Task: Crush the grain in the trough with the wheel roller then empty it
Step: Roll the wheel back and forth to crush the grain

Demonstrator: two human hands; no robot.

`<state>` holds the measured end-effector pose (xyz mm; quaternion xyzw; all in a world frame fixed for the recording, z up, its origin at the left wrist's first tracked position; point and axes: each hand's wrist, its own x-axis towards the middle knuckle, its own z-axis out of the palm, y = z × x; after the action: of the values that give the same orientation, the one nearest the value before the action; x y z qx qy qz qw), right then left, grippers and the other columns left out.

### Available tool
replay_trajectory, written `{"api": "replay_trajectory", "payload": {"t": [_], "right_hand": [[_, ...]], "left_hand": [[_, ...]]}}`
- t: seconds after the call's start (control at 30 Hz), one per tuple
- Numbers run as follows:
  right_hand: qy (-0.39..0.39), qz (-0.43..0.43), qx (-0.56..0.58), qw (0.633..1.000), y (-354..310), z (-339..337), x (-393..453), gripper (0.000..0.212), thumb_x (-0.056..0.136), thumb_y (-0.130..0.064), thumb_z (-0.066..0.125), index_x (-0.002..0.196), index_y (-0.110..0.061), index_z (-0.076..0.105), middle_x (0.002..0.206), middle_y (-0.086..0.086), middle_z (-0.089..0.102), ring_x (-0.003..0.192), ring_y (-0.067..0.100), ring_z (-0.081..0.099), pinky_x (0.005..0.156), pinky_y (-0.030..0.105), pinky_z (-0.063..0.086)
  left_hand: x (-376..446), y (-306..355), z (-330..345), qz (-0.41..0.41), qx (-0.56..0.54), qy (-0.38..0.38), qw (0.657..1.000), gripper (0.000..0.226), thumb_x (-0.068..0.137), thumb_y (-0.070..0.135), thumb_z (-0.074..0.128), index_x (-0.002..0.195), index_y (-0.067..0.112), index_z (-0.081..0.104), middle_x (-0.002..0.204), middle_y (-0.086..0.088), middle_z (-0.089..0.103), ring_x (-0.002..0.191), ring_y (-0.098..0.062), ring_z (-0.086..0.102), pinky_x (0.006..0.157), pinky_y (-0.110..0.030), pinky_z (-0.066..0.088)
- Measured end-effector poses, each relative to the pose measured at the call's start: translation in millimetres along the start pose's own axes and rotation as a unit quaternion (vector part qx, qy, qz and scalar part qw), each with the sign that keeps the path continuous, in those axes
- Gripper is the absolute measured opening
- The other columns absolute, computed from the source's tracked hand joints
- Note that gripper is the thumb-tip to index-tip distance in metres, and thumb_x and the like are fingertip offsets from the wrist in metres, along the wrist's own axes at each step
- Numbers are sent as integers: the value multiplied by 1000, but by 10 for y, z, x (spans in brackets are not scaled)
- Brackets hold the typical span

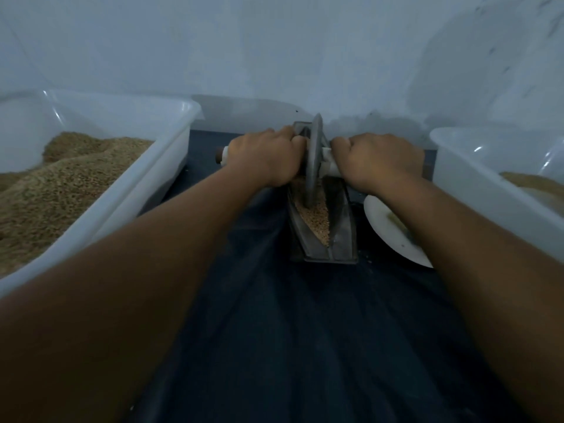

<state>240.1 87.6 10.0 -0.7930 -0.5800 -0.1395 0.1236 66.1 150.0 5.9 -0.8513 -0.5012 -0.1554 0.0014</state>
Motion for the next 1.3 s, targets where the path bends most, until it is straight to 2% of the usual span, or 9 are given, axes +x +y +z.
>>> {"api": "replay_trajectory", "payload": {"t": [0.17, 0.43, 0.67, 0.8, 0.9, 1.07, 1.17, 1.23, 1.3], "right_hand": [[8, 54, 0, 999, -17, 9, -35, 67, 87, -62, 13, 90, -22, 66, 75, 4, 47, 68, 26, 45, 56, 30, 27], [-29, 100, 58, 993, 90, 132, 126, 59, 84, -64, 21, 89, -20, 59, 70, 1, 41, 60, 20, 37, 53, 30, 21], [-66, 67, 83, 992, 158, 181, 353, 61, 82, -65, 19, 95, -20, 58, 93, 8, 55, 77, 29, 49, 55, 32, 27], [-105, 48, 135, 984, 165, 181, 408, 62, 77, -63, 16, 88, -17, 57, 92, 11, 64, 79, 33, 60, 78, 42, 48], [-119, 40, 174, 977, 145, 200, 460, 53, 83, -55, 17, 87, -18, 55, 90, 13, 66, 74, 35, 61, 89, 48, 50], [-131, 32, 176, 975, 92, 162, 582, 59, 83, -55, 18, 78, -19, 64, 59, 0, 71, 59, 25, 67, 82, 42, 53], [-102, 37, 116, 987, 45, 97, 623, 62, 80, -58, 23, 70, -16, 68, 46, -2, 64, 59, 24, 64, 62, 35, 43], [-47, 48, 66, 996, -17, 81, 616, 56, 79, -60, 28, 70, -17, 63, 47, 2, 64, 58, 24, 58, 54, 31, 31], [3, 36, 33, 999, -69, 73, 603, 50, 81, -60, 29, 71, -18, 54, 62, 6, 60, 60, 24, 49, 53, 30, 24]], "left_hand": [[66, 0, -8, 8, 0, -9, 1000, 49, 100, 49, 16, 133, 27, 45, 133, -11, 55, 116, -35, 53, 79, -43, 29], [226, 108, -18, 1, 49, 8, 999, 50, 99, 47, 18, 136, 27, 45, 135, -11, 54, 117, -35, 53, 80, -44, 29], [400, 123, 21, -6, 61, 12, 998, 55, 92, 50, 18, 131, 26, 48, 131, -11, 58, 113, -34, 54, 79, -44, 30], [492, 190, 1, -18, 87, -6, 996, 57, 86, 49, 23, 131, 25, 49, 131, -12, 57, 114, -35, 54, 78, -46, 29], [538, 216, -19, -24, 101, -15, 994, 58, 84, 46, 26, 131, 22, 49, 132, -11, 57, 116, -35, 53, 78, -45, 28], [533, 159, 7, -28, 85, -6, 996, 51, 90, 45, 27, 129, 23, 52, 132, -8, 57, 116, -36, 53, 79, -45, 27], [508, 87, -6, -30, 54, -26, 998, 53, 85, 48, 26, 126, 26, 53, 135, -8, 55, 119, -38, 51, 82, -46, 30], [472, 16, -12, -16, 33, -55, 998, 49, 79, 49, 29, 116, 29, 53, 134, -10, 55, 119, -39, 52, 91, -48, 36], [459, -54, 3, -14, 24, -65, 997, 34, 85, 45, 37, 109, 26, 51, 130, -13, 57, 114, -40, 55, 95, -49, 42]]}}
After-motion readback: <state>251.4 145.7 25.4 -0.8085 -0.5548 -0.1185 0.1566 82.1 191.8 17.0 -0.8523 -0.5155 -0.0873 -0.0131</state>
